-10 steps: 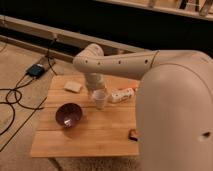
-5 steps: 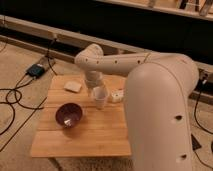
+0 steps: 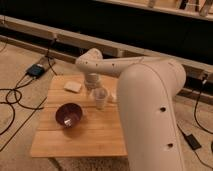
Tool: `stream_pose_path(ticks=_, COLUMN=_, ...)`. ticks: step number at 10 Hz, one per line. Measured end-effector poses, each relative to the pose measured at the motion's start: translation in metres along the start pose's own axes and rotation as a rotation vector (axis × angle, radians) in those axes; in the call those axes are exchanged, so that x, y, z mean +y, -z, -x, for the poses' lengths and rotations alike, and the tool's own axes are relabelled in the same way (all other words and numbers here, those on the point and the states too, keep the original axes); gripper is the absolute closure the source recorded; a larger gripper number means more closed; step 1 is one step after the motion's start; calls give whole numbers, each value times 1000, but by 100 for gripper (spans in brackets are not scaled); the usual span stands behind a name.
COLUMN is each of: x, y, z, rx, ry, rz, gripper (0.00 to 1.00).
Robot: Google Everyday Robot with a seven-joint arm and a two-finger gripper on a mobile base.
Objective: Place the ceramic cup in the ceramic bowl
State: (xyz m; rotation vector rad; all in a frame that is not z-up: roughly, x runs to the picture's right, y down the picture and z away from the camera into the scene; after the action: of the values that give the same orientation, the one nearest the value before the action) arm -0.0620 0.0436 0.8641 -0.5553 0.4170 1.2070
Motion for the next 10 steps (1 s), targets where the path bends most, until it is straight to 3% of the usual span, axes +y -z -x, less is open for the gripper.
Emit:
stream_pose_path(ticks=4, x=7, y=-26, z=6, rx=16, ry=3, rz=27, gripper=36)
stream_pose_path(ticks=6, x=7, y=-36, z=6, rx=26, ry=2, rz=31, gripper=50)
stream_pose_path(ticks=10, x=0, y=-42, z=0, rx=35, ry=-32, rz=32, gripper=93)
